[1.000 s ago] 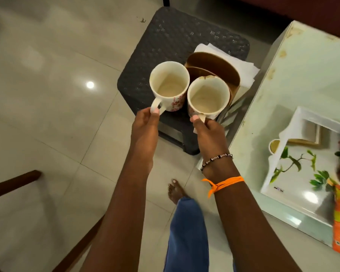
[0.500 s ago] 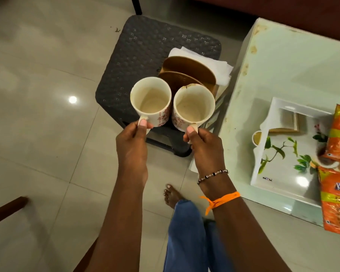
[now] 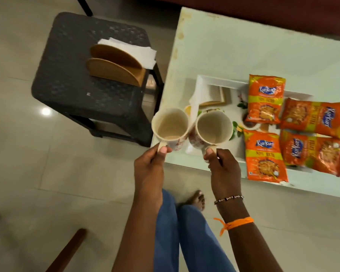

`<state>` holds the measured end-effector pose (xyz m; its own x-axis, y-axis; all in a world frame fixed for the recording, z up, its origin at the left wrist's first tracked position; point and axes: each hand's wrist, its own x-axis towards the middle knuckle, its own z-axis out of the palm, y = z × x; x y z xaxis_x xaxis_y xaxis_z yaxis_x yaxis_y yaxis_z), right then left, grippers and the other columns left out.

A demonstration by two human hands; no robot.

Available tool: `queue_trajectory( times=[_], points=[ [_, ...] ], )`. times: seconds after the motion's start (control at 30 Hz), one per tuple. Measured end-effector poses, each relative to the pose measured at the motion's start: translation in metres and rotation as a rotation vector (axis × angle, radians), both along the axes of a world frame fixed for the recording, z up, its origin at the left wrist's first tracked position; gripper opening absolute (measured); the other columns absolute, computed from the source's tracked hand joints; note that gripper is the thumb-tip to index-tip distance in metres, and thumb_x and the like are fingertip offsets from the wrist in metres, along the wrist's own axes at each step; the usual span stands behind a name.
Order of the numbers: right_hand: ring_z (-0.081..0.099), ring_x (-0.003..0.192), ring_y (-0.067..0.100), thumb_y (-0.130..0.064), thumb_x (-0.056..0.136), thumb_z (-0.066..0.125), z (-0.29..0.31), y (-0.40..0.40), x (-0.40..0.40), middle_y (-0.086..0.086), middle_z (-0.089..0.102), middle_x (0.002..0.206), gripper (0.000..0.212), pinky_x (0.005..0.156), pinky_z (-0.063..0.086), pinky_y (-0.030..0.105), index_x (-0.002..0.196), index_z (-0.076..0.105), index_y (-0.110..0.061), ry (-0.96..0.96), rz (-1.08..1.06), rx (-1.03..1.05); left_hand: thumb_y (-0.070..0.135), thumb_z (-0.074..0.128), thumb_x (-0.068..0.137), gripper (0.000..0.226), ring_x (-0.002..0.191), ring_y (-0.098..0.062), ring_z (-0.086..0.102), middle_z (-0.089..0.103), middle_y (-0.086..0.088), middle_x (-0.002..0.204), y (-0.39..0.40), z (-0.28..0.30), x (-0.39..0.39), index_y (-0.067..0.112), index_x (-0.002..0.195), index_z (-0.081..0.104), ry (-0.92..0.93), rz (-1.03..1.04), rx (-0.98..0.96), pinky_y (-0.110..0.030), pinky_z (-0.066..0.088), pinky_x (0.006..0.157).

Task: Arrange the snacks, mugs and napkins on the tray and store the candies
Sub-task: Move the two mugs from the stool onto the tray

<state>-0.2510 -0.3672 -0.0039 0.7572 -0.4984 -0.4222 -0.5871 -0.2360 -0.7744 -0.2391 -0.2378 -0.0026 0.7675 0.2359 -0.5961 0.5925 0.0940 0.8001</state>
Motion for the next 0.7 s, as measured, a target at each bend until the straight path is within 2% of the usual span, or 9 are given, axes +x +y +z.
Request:
queue_trajectory(
  times=[0.07, 0.13, 0.3, 0.37, 0.47, 0.57, 0.63, 0.7],
  points=[
    [0.053, 0.073, 0.024, -0.015, 0.087, 0.055, -0.005, -0.019, -0.007, 0.017, 0.061, 0.082, 0.020, 0.069, 0.041, 0.033, 0.076, 0.061, 0.001, 0.008, -0.012, -0.038, 0.020, 0.061, 0.085, 0.016, 0.099, -0.024, 0.063, 0.071, -0.007, 0.093, -0.022, -0.003, -0.001, 0.028, 0.076, 0.070, 0.008, -0.044, -0.009, -0.046, 0.047, 0.097],
    [0.053, 0.074, 0.026, -0.016, 0.088, 0.054, -0.013, -0.036, -0.012, 0.021, 0.061, 0.085, 0.022, 0.071, 0.044, 0.038, 0.077, 0.061, 0.003, 0.020, -0.024, -0.073, 0.017, 0.058, 0.087, 0.017, 0.100, -0.023, 0.062, 0.069, -0.006, 0.092, -0.041, -0.008, -0.002, 0.026, 0.077, 0.069, 0.001, -0.084, -0.004, -0.042, 0.046, 0.098],
    [0.055, 0.077, 0.035, -0.016, 0.088, 0.053, -0.034, -0.060, -0.015, 0.023, 0.062, 0.084, 0.024, 0.077, 0.047, 0.049, 0.076, 0.060, 0.004, 0.015, -0.095, -0.076, 0.021, 0.057, 0.087, 0.015, 0.090, -0.011, 0.058, 0.067, 0.001, 0.089, -0.068, -0.025, -0.001, 0.029, 0.079, 0.067, -0.044, -0.229, 0.086, -0.017, 0.042, 0.077],
    [0.056, 0.080, 0.038, -0.016, 0.088, 0.053, -0.041, -0.065, -0.016, 0.027, 0.062, 0.088, 0.024, 0.078, 0.048, 0.052, 0.077, 0.060, 0.005, 0.010, -0.106, -0.085, 0.021, 0.056, 0.088, 0.016, 0.089, -0.010, 0.058, 0.068, 0.002, 0.087, -0.072, -0.031, 0.000, 0.030, 0.078, 0.067, -0.036, -0.243, 0.101, -0.019, 0.043, 0.079],
    [0.055, 0.079, 0.036, -0.015, 0.088, 0.054, -0.046, -0.070, -0.019, 0.028, 0.061, 0.089, 0.025, 0.078, 0.048, 0.054, 0.077, 0.060, 0.006, 0.000, -0.104, -0.107, 0.020, 0.055, 0.088, 0.025, 0.087, -0.012, 0.059, 0.067, 0.005, 0.082, -0.077, -0.038, -0.003, 0.035, 0.072, 0.066, -0.015, -0.248, 0.085, -0.031, 0.047, 0.087],
    [0.057, 0.084, 0.040, -0.016, 0.089, 0.053, -0.048, -0.074, -0.022, 0.029, 0.062, 0.093, 0.026, 0.080, 0.047, 0.055, 0.080, 0.061, 0.007, 0.033, -0.070, -0.112, 0.020, 0.054, 0.089, 0.027, 0.092, -0.015, 0.059, 0.067, 0.001, 0.085, -0.078, -0.042, -0.009, 0.038, 0.071, 0.065, -0.004, -0.258, 0.096, -0.039, 0.047, 0.094],
    [0.058, 0.086, 0.041, -0.016, 0.088, 0.053, -0.048, -0.077, -0.022, 0.029, 0.063, 0.094, 0.027, 0.082, 0.047, 0.056, 0.083, 0.062, 0.008, 0.056, -0.045, -0.106, 0.020, 0.054, 0.089, 0.028, 0.096, -0.018, 0.059, 0.067, -0.001, 0.090, -0.080, -0.043, -0.012, 0.040, 0.073, 0.065, 0.009, -0.258, 0.078, -0.041, 0.048, 0.096],
    [0.059, 0.088, 0.040, -0.018, 0.088, 0.054, -0.046, -0.079, -0.021, 0.027, 0.063, 0.095, 0.027, 0.083, 0.047, 0.055, 0.086, 0.063, 0.008, 0.081, -0.023, -0.114, 0.020, 0.055, 0.089, 0.022, 0.095, -0.019, 0.059, 0.066, 0.000, 0.089, -0.080, -0.043, -0.013, 0.036, 0.082, 0.068, 0.027, -0.276, 0.071, -0.036, 0.048, 0.093]
  ],
)
